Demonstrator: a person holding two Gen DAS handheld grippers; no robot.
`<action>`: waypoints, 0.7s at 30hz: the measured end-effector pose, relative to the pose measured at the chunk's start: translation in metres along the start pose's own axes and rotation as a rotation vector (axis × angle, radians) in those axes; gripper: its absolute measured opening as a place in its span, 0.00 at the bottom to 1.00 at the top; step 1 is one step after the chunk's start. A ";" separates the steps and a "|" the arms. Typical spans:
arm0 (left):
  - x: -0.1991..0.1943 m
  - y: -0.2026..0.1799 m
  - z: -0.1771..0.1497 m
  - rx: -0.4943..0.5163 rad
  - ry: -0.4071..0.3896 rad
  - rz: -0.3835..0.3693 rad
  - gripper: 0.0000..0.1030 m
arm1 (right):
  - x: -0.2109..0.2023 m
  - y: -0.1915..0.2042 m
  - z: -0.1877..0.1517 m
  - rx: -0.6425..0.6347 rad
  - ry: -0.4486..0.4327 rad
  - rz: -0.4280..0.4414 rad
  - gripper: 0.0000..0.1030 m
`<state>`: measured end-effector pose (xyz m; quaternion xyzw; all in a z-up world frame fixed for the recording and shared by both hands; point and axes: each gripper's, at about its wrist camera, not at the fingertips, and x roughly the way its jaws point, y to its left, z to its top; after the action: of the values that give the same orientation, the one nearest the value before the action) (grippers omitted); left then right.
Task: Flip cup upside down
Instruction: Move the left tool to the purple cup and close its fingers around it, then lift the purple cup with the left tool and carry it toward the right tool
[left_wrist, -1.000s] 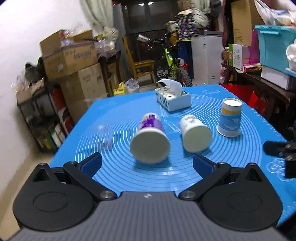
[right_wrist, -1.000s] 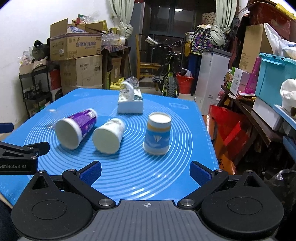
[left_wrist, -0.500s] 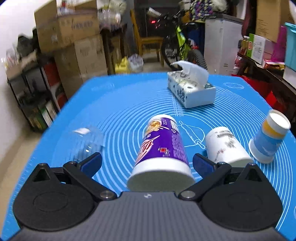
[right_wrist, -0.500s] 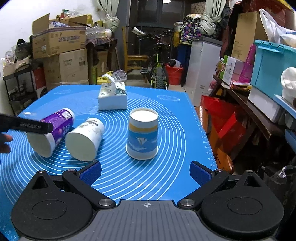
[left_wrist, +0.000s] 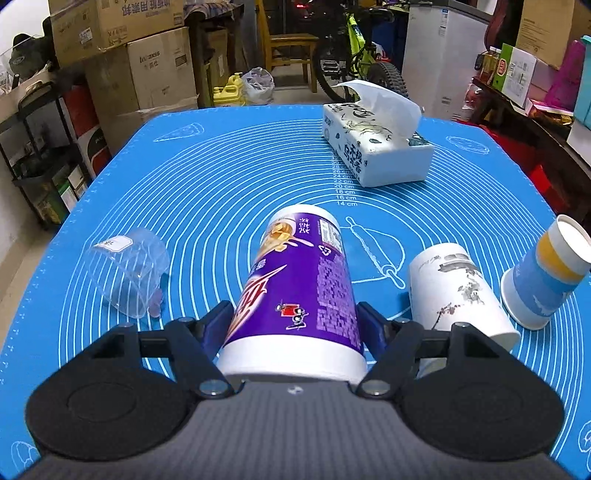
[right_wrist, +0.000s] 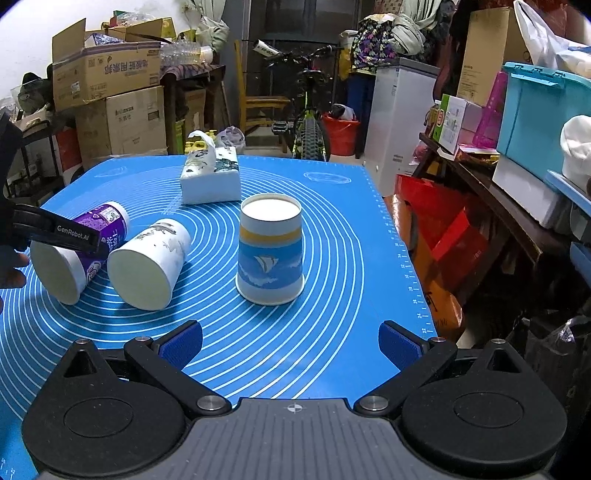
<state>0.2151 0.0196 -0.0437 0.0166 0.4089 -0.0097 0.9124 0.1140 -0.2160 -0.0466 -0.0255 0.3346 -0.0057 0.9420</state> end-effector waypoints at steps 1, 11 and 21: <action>-0.002 0.001 0.000 -0.006 0.003 -0.001 0.70 | -0.001 0.000 0.000 -0.001 -0.003 0.000 0.98; -0.060 0.001 -0.024 -0.019 -0.067 -0.036 0.70 | -0.019 0.002 0.001 -0.004 -0.023 0.011 0.98; -0.108 -0.020 -0.079 -0.027 -0.084 -0.093 0.70 | -0.045 0.008 -0.012 -0.014 -0.026 0.038 0.98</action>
<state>0.0832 0.0033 -0.0161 -0.0153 0.3705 -0.0472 0.9275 0.0715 -0.2078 -0.0274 -0.0258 0.3226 0.0146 0.9461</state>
